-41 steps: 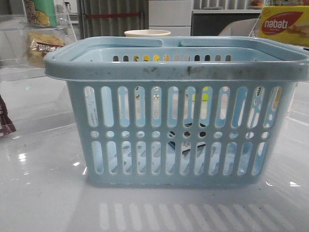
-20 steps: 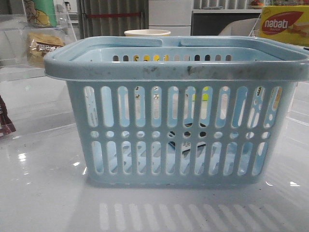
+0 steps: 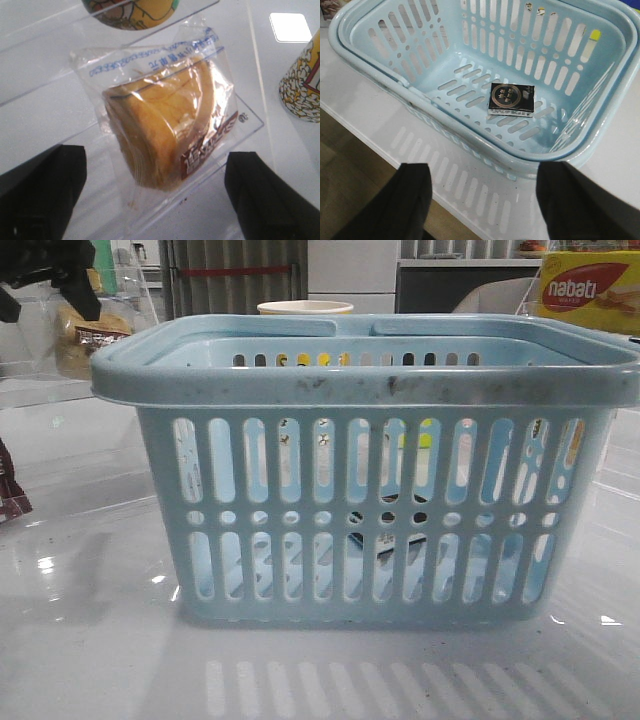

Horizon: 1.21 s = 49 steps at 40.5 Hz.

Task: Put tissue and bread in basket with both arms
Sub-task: 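Reach the left gripper to the bagged bread roll and grasp it, then lift the bagged bread with the left gripper and move it over the basket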

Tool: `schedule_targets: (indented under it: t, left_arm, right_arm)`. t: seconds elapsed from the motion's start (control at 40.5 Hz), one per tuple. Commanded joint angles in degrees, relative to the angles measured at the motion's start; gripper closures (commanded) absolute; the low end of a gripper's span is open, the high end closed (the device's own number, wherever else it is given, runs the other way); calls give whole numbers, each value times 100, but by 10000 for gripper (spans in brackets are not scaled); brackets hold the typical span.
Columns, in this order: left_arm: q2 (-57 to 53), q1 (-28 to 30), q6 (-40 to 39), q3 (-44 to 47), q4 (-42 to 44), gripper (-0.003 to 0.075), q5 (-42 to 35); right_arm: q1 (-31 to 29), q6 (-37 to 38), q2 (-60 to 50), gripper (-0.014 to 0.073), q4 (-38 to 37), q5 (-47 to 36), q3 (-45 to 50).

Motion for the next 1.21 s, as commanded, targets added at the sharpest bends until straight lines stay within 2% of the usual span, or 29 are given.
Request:
schedule_targets:
  t: [0.0,0.148,0.296,0.543,0.986,1.085,1.184]
  left_arm:
    - [-60,-18,-52,-363,-102,106,-626]
    - [136,-18,-52,-418,-116,106,-983]
    - [162,-18,-52,-418,-121,128,-1008]
    - [162,-18,-52,-418,-121,317,-904]
    - [35,-18,-52,-418,-355,572,-733]
    - [-117,-18,-52,-418,-501,623,-599]
    - [-290,-18,-52,-418,-523,627,-377]
  right_arm:
    - [8,-69,-35,43,37,-340,-156]
    - [8,-69,-35,43,37,-340,-156]
    - [8,-69,-35,43,37,-340,-156]
    - [8,-69,-35,43,37,-340,-156]
    - [8,-69,-35,43,37,-340,-156]
    - [8,-69,-35,43,37,-340,-156]
    - [8,-69,-35,43,37,-340,-156]
